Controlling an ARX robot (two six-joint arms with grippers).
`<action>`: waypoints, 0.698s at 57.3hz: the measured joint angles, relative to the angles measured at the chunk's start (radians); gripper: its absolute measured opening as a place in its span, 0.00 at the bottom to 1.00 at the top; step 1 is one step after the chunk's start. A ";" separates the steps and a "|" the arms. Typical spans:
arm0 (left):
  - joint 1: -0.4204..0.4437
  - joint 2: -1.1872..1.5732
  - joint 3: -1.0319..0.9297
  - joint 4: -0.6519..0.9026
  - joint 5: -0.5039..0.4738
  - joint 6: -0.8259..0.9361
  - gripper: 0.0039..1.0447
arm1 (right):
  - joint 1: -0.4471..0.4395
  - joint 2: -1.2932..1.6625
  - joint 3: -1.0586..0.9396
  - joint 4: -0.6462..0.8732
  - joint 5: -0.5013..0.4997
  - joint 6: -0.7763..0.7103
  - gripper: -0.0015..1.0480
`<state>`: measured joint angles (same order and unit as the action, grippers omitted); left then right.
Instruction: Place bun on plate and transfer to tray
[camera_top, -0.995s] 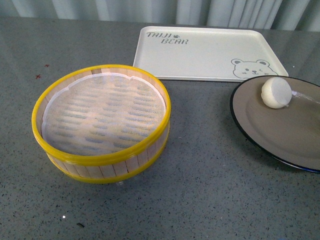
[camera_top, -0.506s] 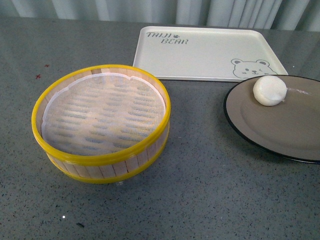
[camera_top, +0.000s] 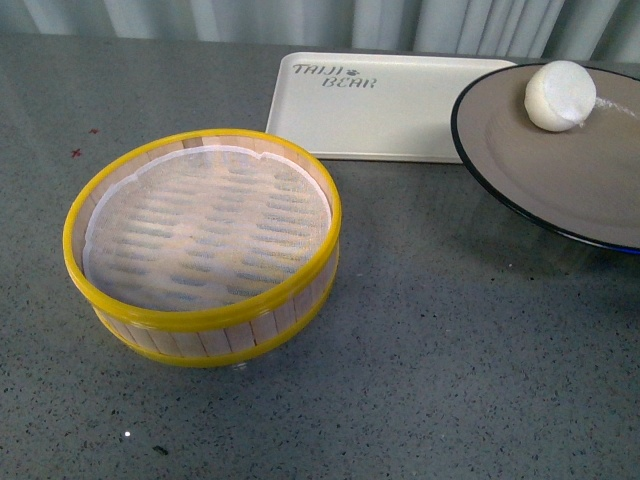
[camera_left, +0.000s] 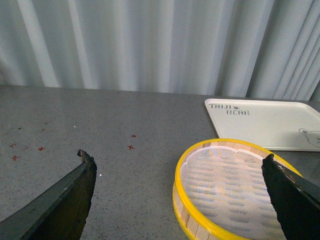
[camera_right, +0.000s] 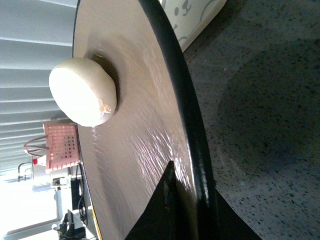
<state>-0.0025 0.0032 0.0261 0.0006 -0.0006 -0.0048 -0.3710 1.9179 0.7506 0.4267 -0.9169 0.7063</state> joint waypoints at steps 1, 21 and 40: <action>0.000 0.000 0.000 0.000 0.000 0.000 0.94 | 0.007 0.006 0.011 0.010 -0.002 0.014 0.03; 0.000 0.000 0.000 0.000 0.000 0.000 0.94 | 0.115 0.191 0.346 -0.045 0.033 0.111 0.03; 0.000 0.000 0.000 0.000 0.000 0.000 0.94 | 0.197 0.423 0.716 -0.132 0.082 0.225 0.03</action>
<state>-0.0025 0.0032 0.0261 0.0006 -0.0006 -0.0048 -0.1738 2.3405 1.4662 0.2951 -0.8349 0.9318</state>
